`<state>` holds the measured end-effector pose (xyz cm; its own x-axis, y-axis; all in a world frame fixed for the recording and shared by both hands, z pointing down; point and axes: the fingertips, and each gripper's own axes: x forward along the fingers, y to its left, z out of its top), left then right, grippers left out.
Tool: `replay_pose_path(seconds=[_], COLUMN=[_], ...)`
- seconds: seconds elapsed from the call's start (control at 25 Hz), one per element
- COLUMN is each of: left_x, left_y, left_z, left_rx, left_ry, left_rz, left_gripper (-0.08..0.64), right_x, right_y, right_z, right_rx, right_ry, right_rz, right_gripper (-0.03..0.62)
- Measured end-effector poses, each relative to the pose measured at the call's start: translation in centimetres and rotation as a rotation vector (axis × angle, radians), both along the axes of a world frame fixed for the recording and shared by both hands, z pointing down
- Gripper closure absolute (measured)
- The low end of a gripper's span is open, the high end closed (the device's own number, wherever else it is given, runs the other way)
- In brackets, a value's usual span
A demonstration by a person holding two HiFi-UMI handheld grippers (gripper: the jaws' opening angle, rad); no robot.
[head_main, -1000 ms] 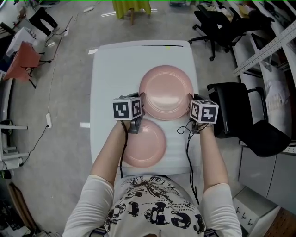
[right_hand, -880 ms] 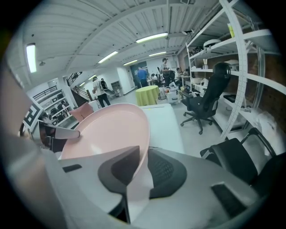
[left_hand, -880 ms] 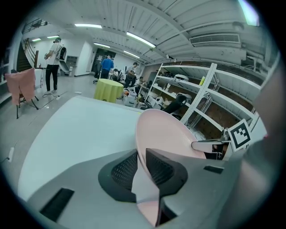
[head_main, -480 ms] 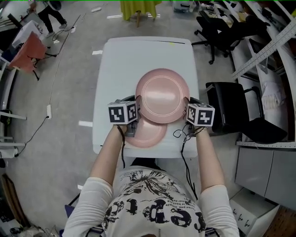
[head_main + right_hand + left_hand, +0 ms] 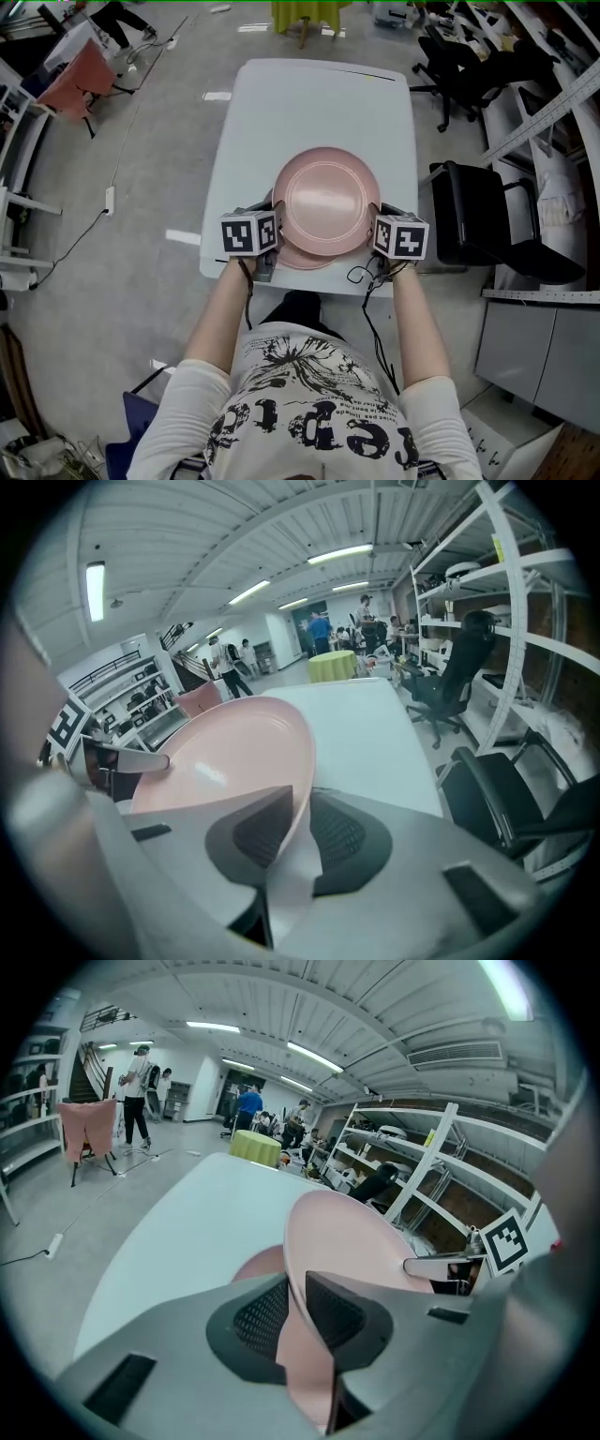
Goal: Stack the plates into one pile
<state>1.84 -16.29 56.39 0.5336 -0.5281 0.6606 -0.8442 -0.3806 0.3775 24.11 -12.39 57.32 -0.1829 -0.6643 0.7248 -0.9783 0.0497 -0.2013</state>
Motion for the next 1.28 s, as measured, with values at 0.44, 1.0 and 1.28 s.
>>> replay_pose_path(seconds=[0.44,1.0,1.28], left_x=[-4.5,-6.3,-4.9], left_y=[1.8,1.8,2.4], left_z=[3.0,6.2,6.3], left_rx=[-0.070,-0.076,0.028], left_ry=[-0.054,-0.213,-0.269], left_rz=[-0.009,0.023,0.111], left_gripper=[0.500,0.497,0.402], right_x=[-4.4,-5.9,-5.8], right_y=[1.6,1.5,3.0], right_z=[3.1,5.8,6.4], right_rx=[-0.069,-0.090,-0.151], right_ry=[-0.013,0.140,0.137], right_rz=[-0.017,0.004,0.051], right_gripper=[0.526,0.511,0.503])
